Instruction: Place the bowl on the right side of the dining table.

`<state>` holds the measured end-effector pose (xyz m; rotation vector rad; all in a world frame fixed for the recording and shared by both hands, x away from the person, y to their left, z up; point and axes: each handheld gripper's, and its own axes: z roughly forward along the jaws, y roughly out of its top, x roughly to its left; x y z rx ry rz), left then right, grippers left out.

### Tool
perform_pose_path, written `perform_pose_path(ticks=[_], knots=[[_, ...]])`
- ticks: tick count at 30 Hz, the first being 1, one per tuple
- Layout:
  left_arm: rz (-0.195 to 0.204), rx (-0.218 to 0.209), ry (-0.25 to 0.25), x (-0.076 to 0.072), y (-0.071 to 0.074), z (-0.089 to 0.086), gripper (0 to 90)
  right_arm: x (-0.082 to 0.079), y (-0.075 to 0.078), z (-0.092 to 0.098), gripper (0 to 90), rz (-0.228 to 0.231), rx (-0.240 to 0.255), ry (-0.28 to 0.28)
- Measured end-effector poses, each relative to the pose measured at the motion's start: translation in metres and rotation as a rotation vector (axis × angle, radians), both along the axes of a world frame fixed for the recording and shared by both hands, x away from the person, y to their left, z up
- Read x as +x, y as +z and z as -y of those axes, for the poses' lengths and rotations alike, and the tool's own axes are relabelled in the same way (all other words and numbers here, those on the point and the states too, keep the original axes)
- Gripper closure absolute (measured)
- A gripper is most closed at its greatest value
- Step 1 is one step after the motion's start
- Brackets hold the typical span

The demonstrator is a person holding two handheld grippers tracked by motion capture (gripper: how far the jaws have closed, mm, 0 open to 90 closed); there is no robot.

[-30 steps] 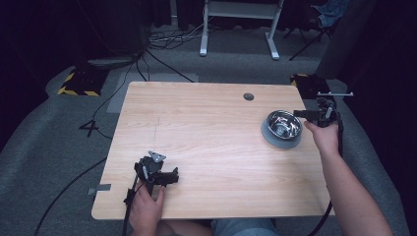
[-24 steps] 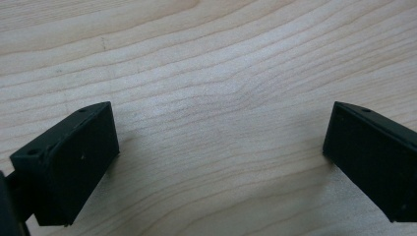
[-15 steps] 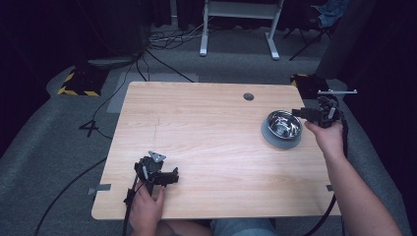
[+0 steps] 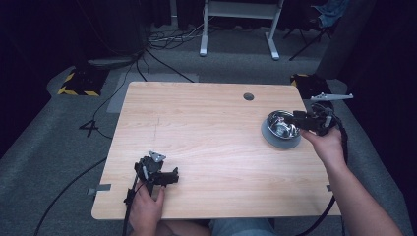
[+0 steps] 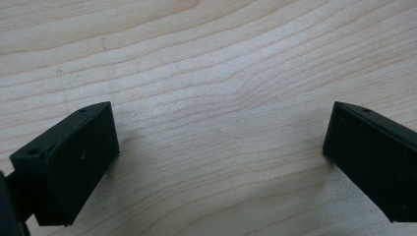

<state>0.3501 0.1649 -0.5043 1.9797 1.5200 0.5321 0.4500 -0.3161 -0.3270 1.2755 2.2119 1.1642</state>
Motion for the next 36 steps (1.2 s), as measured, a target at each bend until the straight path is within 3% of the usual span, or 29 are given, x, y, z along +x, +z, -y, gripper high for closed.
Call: perform_pose_path(ticks=[14,21,27,33,34,36], knots=[[-0.003,-0.002,-0.001,0.000,0.000,0.000,0.4,-0.028,-0.009,-0.026,43.6,0.016,0.004,0.109],[-0.002,0.000,0.001,0.000,0.000,0.000,0.4,-0.039,-0.029,-0.037,42.5,-0.008,-0.036,0.174],[-0.004,-0.002,-0.001,0.000,0.000,0.000,0.4,-0.046,-0.036,-0.045,42.0,-0.008,-0.055,0.218],[-0.004,0.000,-0.001,0.000,0.000,0.000,0.4,-0.054,-0.048,-0.056,42.1,-0.039,-0.076,0.260],[-0.004,-0.001,-0.002,0.000,0.000,0.000,0.4,-0.056,-0.053,-0.059,42.7,-0.067,-0.075,0.269],[-0.005,0.000,-0.001,0.000,0.000,0.000,0.4,-0.058,-0.059,-0.063,42.6,-0.079,-0.081,0.280]])
